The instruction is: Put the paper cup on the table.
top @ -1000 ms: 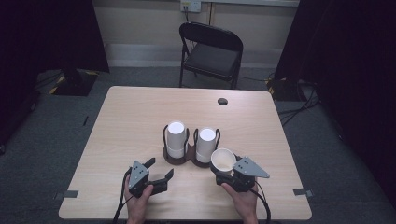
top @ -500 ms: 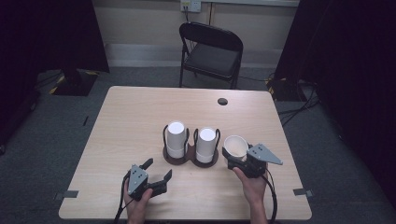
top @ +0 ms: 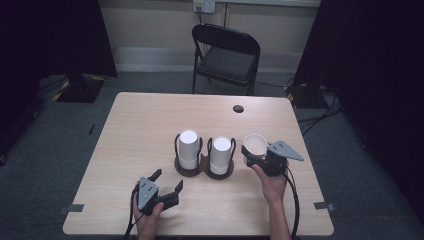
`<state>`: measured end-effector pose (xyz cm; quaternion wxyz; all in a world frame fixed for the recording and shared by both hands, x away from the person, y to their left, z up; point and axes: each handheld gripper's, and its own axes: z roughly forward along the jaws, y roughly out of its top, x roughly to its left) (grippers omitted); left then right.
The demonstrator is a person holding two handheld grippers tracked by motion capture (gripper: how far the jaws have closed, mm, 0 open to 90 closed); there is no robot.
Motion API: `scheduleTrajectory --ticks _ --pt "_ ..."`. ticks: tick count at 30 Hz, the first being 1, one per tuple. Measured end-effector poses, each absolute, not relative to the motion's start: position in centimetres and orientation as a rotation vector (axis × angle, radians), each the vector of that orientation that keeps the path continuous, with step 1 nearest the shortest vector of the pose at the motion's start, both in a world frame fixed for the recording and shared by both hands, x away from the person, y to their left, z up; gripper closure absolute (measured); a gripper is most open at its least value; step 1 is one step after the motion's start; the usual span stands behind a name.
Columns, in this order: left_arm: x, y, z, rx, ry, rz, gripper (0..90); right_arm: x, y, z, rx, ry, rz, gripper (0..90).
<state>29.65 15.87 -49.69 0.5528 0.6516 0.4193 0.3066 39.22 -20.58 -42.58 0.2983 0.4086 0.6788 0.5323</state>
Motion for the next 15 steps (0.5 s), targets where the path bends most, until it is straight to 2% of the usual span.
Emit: scheduleTrajectory --ticks 9,15 --pt "29.7 15.9 -49.7 1.558 0.956 0.691 15.6 41.3 -21.3 -42.3 1.093 1.763 1.429 25.6" --pt "29.7 15.9 -49.7 1.555 0.964 0.697 15.6 43.4 -23.0 -43.7 1.179 1.735 1.460 25.6"
